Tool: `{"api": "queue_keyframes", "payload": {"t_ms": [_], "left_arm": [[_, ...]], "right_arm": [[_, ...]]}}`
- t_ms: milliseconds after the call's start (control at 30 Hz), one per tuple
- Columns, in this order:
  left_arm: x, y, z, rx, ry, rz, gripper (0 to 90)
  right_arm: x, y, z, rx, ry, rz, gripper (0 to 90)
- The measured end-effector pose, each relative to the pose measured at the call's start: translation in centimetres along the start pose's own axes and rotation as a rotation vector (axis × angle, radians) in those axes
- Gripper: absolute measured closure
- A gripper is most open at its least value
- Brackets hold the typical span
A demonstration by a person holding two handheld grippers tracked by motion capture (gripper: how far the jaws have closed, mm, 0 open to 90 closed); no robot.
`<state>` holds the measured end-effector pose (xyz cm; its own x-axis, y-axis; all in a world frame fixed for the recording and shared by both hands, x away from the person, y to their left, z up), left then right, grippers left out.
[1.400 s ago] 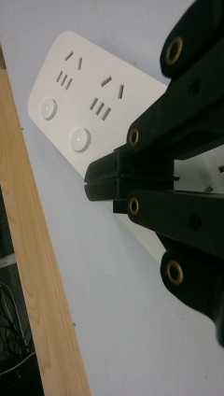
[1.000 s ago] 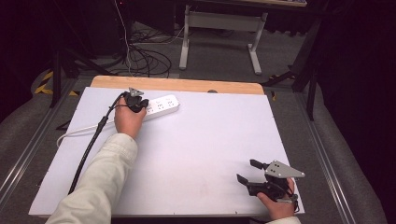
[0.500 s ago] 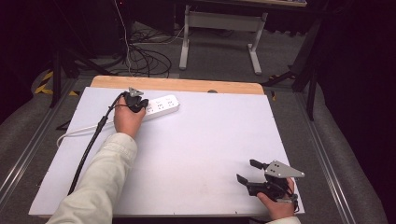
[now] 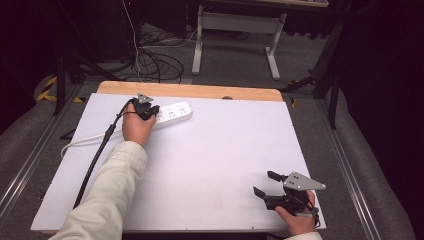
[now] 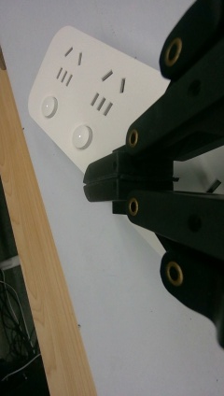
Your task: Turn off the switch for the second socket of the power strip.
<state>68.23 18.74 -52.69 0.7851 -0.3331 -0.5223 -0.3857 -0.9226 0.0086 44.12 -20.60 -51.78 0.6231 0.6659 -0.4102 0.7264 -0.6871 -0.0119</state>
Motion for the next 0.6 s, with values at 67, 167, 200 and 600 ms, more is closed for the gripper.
{"api": "queue_keyframes", "payload": {"t_ms": [67,167,200,600], "left_arm": [[0.0,0.1,0.0,0.023,-0.013,-0.001,90.0],[0.1,0.5,0.0,0.086,-0.039,-0.029,90.0],[0.3,0.7,-0.1,0.051,-0.019,-0.016,90.0],[-1.2,1.2,-1.4,0.019,0.01,0.046,90.0]], "right_arm": [[0.1,0.0,0.0,0.002,-0.002,-0.002,23.2],[0.0,0.0,0.0,-0.004,-0.003,-0.001,23.2],[0.0,0.0,0.0,0.0,-0.001,0.0,23.2],[0.2,0.0,-0.3,-0.001,0.007,-0.003,23.2]]}}
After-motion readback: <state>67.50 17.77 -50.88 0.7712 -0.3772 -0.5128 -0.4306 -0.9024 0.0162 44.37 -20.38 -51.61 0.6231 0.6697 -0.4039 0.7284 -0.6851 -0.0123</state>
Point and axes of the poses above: each handheld gripper's, and its own axes: x roughly forward along the jaws, z roughly out of its underside, y roughly to its right, the point moved 9 cm from there along x, roughly forward along the jaws, and after that the axes turned 3 degrees about y, right-handed, at the moved point
